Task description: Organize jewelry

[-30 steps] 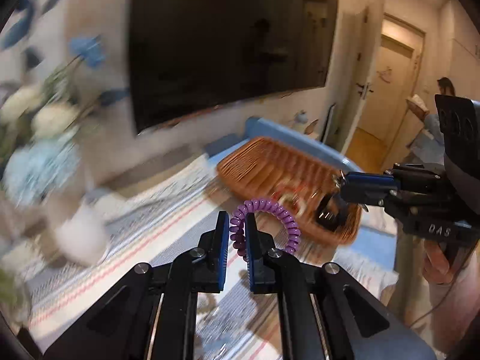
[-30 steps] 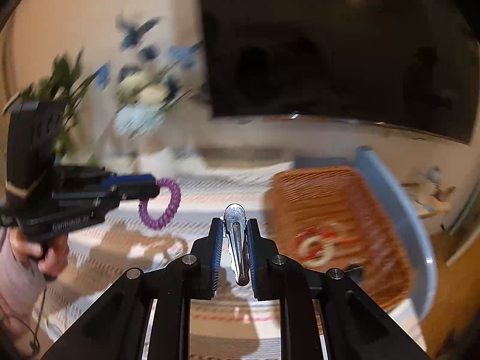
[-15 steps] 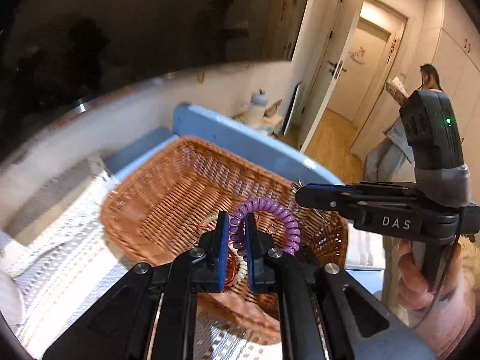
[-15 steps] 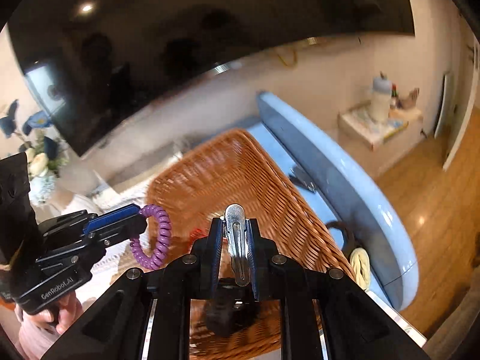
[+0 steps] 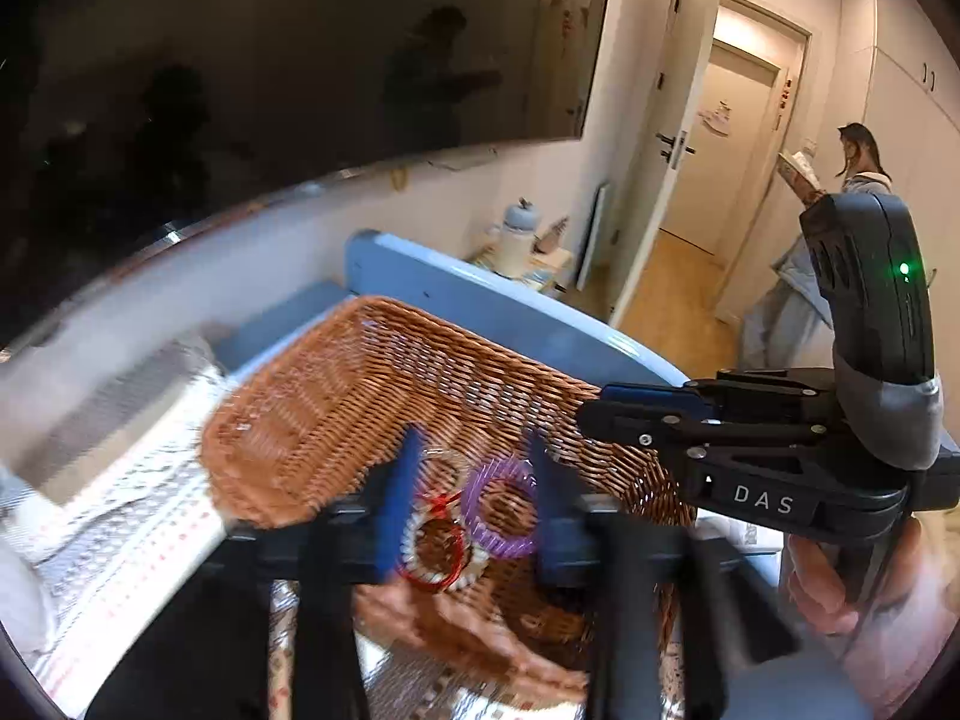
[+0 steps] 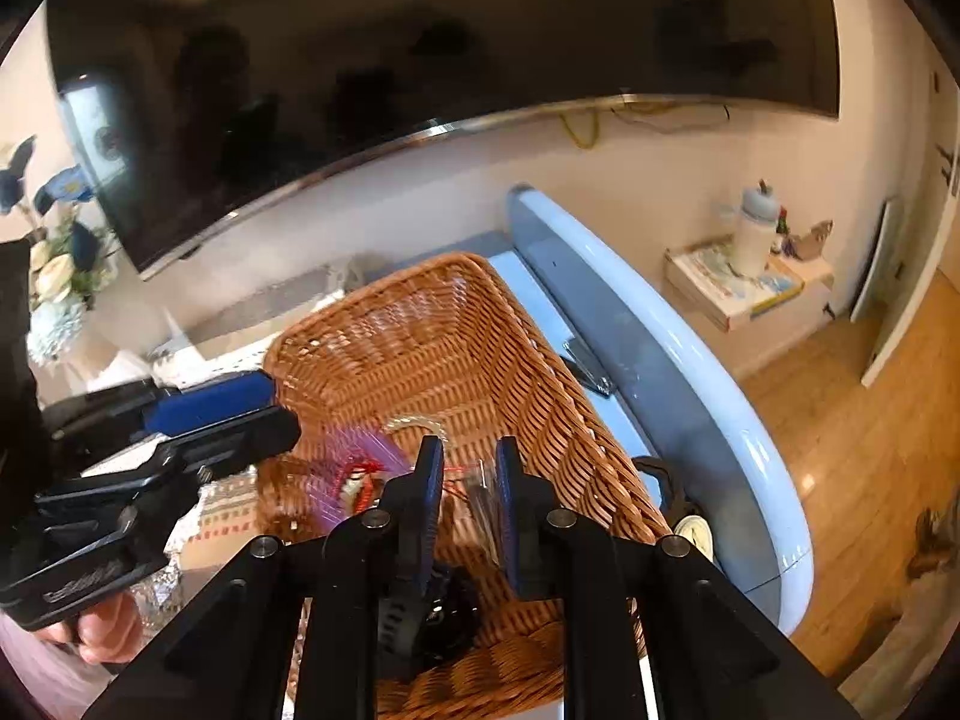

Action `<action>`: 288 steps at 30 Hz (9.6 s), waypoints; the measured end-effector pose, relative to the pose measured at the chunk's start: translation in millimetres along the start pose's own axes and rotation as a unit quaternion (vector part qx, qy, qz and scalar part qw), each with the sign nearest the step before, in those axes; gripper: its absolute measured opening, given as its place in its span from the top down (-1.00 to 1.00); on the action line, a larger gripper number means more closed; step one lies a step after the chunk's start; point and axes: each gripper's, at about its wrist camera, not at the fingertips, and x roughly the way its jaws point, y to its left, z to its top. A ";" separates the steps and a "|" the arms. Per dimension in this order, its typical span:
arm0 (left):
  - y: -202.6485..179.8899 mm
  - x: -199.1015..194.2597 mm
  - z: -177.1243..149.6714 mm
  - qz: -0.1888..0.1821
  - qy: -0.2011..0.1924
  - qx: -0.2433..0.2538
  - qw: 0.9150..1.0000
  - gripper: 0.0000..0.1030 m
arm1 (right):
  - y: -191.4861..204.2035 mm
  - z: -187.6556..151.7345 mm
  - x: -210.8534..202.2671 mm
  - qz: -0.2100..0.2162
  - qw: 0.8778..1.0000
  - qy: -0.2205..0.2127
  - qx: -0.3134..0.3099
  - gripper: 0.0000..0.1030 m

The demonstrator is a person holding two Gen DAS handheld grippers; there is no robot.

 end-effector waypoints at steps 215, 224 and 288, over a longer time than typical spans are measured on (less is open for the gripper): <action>156.9 -199.2 -193.0 0.103 -0.005 -0.151 0.983 -0.15 | 200.0 -128.4 30.8 0.107 0.993 0.011 -0.049 0.20; 181.1 -123.6 -210.5 0.059 0.074 -0.190 0.977 -0.02 | 192.0 -136.2 55.1 0.104 0.993 0.040 -0.032 0.20; 155.5 -194.6 -186.3 0.020 -0.061 -0.113 0.991 0.86 | 254.3 -143.4 69.4 0.144 0.975 0.105 -0.135 0.23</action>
